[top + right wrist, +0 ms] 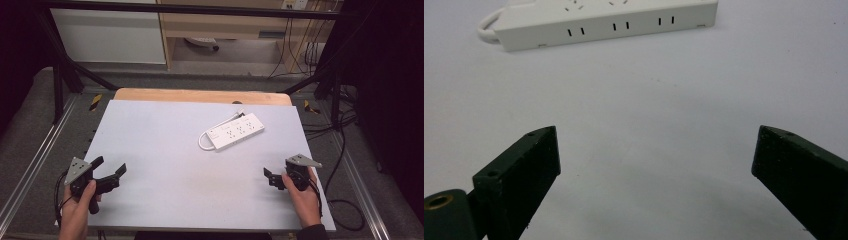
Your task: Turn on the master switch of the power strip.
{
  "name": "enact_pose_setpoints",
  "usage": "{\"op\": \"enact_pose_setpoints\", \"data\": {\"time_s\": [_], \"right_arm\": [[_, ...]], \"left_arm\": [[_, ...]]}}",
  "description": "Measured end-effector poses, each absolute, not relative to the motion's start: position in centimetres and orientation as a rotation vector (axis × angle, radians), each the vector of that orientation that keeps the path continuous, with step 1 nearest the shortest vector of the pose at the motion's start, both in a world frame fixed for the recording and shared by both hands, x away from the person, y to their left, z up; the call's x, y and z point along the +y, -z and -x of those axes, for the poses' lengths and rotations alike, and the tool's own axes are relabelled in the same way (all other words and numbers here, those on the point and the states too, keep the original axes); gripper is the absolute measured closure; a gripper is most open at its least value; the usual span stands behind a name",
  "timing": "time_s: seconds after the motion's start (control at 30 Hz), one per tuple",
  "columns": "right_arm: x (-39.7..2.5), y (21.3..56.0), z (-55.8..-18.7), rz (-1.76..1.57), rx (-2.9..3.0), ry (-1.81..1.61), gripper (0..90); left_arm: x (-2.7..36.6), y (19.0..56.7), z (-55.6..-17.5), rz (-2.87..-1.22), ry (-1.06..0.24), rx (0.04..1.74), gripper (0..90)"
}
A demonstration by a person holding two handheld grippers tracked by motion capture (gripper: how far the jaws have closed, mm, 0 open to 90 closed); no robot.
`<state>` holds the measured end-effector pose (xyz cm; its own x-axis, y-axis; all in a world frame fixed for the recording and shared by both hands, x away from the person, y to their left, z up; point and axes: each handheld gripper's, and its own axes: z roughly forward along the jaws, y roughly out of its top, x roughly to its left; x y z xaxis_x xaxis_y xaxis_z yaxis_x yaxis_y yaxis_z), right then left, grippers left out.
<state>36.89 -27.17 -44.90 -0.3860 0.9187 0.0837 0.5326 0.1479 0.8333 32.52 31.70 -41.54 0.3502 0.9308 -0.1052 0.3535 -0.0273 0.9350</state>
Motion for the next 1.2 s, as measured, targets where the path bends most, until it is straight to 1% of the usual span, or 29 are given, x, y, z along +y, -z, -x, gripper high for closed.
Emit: {"op": "enact_pose_setpoints", "data": {"time_s": [0.27,0.67,0.93,1.2], "right_arm": [[-27.0,44.7,-36.9,-1.313,1.923,-1.229,8.2],[-26.1,43.3,-36.5,-1.254,1.905,-1.301,4.9],[-25.6,41.6,-36.7,-1.24,1.884,-1.339,3.2],[-24.4,40.0,-37.4,-1.204,1.893,-1.359,2.4]], "left_arm": [[31.7,41.6,-32.6,-1.576,-0.704,1.177,10.7],[31.4,41.7,-32.5,-1.604,-0.67,1.184,5.4],[30.8,41.8,-32.5,-1.627,-0.632,1.177,5.2],[31.0,41.7,-32.5,-1.62,-0.638,1.19,5.3]]}}
